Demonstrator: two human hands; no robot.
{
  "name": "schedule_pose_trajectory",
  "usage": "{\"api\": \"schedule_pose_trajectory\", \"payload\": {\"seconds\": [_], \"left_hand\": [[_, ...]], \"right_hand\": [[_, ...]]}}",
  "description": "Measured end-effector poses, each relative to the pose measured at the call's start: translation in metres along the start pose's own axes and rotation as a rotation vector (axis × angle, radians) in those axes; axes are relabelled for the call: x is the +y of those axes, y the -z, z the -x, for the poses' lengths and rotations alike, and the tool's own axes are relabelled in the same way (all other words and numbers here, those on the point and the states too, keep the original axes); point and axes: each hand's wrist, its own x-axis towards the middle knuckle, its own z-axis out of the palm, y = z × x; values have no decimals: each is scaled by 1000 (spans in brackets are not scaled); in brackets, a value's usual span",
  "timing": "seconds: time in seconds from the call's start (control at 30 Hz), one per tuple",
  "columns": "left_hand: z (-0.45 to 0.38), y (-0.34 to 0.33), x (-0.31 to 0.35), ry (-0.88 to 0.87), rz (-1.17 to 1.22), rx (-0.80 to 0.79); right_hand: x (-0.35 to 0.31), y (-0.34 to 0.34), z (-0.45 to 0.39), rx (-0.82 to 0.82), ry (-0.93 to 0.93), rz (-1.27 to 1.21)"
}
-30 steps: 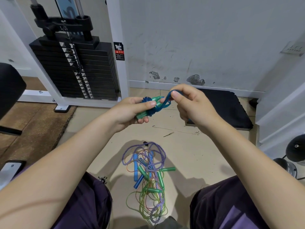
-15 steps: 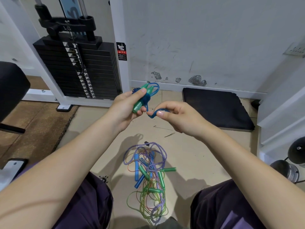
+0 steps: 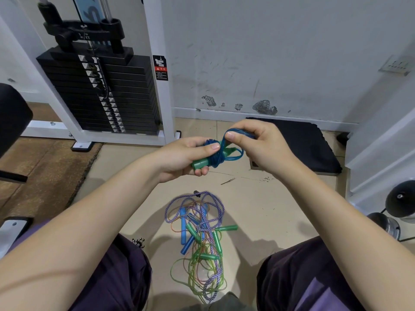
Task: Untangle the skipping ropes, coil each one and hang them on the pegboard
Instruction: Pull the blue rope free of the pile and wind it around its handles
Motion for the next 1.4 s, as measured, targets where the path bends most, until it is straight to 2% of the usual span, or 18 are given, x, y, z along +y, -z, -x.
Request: {"api": "schedule_pose_trajectory", "payload": {"seconds": [0.13,0.33,0.73,0.87,1.07,1.3,1.4], "left_hand": [[2,-1,-1,3,-63,-69],[4,-8,-1,-10,-256,-15],[10,4,1,-72,-281,-1],[9,7,1,-91,-267,77],[2,14,-1,-96,-241,317],[2,14,-1,-77,-240,369],[2,15,-2,-63,-250,369]], "right_hand": [[3,-3,-1,-23,-20,44],[10,-6,-1,-103,-105,133],[7,-4,-3,-141,-194,101],[7,0,-3,-158,-227,91],[8,8,-2,-188,-256,154],[10,13,0,-382,-362,131],[11,13,1,-383,-381,11]]}}
